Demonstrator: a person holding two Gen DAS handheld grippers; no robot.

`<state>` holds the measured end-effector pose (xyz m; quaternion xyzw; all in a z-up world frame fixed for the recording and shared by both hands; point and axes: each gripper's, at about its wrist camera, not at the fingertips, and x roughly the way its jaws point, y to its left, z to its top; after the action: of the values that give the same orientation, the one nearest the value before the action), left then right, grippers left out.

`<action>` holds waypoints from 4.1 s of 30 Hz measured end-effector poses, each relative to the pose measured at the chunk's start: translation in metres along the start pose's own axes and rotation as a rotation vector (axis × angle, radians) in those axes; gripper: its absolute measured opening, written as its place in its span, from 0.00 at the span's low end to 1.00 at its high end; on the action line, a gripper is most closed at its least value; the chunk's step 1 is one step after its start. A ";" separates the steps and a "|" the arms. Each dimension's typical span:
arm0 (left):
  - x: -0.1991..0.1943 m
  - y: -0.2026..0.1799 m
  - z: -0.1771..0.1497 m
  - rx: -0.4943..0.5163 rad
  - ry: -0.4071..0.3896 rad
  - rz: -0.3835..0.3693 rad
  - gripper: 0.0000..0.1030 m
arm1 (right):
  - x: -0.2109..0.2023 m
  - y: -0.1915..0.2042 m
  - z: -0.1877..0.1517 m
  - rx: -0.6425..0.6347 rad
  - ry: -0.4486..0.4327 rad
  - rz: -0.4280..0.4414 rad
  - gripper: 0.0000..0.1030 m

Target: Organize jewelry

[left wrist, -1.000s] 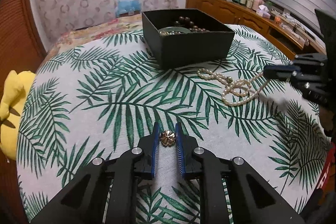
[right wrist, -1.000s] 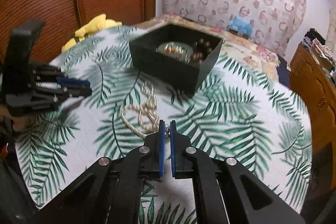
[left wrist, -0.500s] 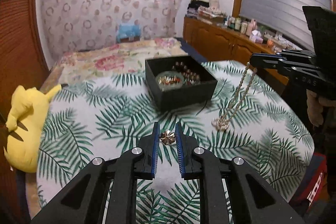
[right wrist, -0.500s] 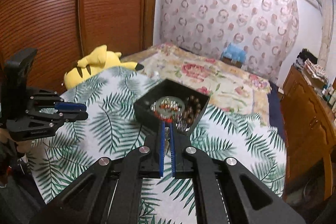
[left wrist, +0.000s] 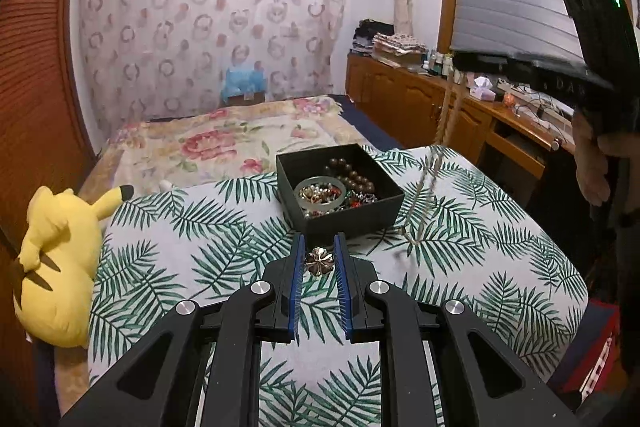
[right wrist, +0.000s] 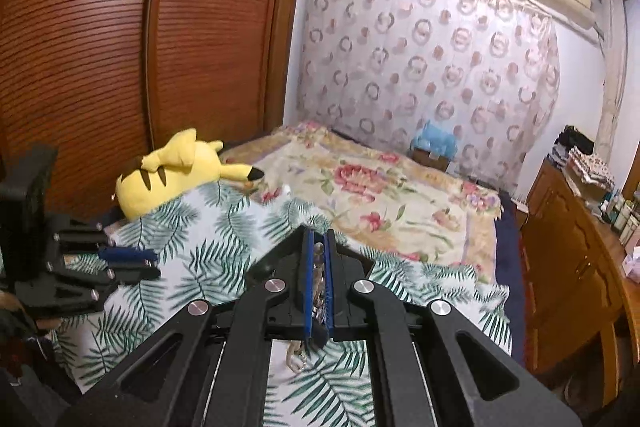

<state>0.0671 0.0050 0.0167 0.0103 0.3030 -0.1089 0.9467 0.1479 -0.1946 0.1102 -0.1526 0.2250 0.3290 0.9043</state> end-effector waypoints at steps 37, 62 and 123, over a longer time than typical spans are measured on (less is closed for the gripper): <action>0.124 0.011 0.065 0.017 0.078 -0.009 0.14 | 0.130 -0.053 -0.014 0.074 0.120 0.094 0.06; 0.166 0.011 0.073 -0.027 0.132 0.005 0.29 | 0.135 -0.069 -0.068 0.149 0.173 0.077 0.09; -0.043 -0.012 0.006 -0.124 -0.094 0.213 0.92 | -0.040 0.025 -0.089 0.303 -0.103 -0.194 0.97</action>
<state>0.0338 0.0009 0.0470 -0.0215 0.2617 0.0109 0.9648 0.0763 -0.2350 0.0512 -0.0184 0.2097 0.2100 0.9548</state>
